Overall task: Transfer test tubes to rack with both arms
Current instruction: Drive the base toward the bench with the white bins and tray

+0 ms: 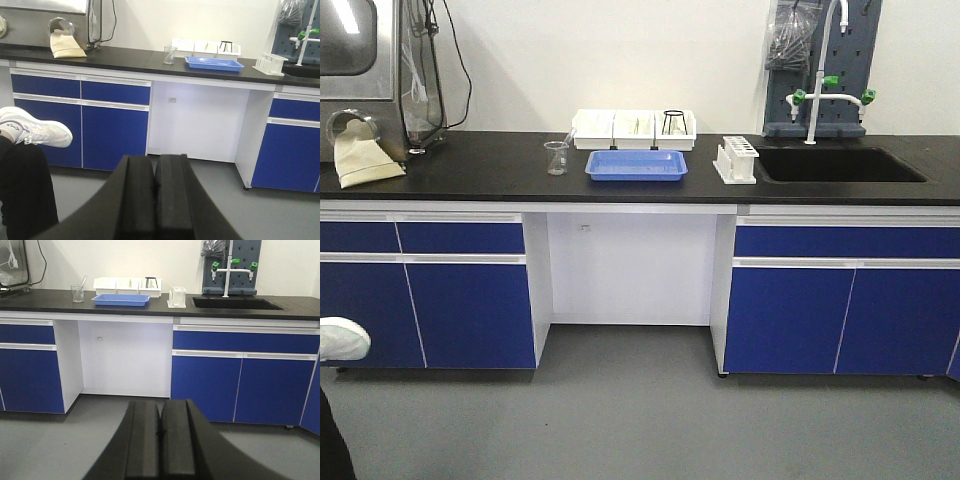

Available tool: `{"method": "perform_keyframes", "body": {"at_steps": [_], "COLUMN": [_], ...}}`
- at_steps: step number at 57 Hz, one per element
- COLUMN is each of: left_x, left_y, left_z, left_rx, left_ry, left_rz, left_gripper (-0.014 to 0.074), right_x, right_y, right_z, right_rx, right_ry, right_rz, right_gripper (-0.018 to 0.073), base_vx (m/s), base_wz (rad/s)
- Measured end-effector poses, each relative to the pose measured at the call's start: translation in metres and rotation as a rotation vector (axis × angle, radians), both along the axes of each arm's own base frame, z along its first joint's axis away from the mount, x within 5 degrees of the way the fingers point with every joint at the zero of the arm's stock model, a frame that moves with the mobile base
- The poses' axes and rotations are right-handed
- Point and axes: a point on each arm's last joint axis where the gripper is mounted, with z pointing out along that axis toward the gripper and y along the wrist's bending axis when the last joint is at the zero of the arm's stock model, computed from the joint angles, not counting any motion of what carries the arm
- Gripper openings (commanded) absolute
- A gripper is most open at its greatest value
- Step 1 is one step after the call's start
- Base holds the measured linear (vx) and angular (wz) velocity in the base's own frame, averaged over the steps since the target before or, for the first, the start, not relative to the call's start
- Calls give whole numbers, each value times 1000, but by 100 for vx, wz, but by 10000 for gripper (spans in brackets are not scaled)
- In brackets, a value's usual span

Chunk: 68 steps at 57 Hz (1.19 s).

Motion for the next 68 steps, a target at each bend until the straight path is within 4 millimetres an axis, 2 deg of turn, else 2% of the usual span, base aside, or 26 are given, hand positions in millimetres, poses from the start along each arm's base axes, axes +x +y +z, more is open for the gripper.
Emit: {"method": "perform_keyframes", "body": {"at_steps": [68], "left_x": [0], "left_y": [0], "left_z": [0], "left_rx": [0], "left_ry": [0], "left_rz": [0], "left_gripper": [-4], "right_x": [0], "right_y": [0], "right_z": [0], "right_rx": [0], "right_ry": [0], "right_rz": [0], "right_gripper": [-8], "base_vx": [5], "base_wz": [-3]}}
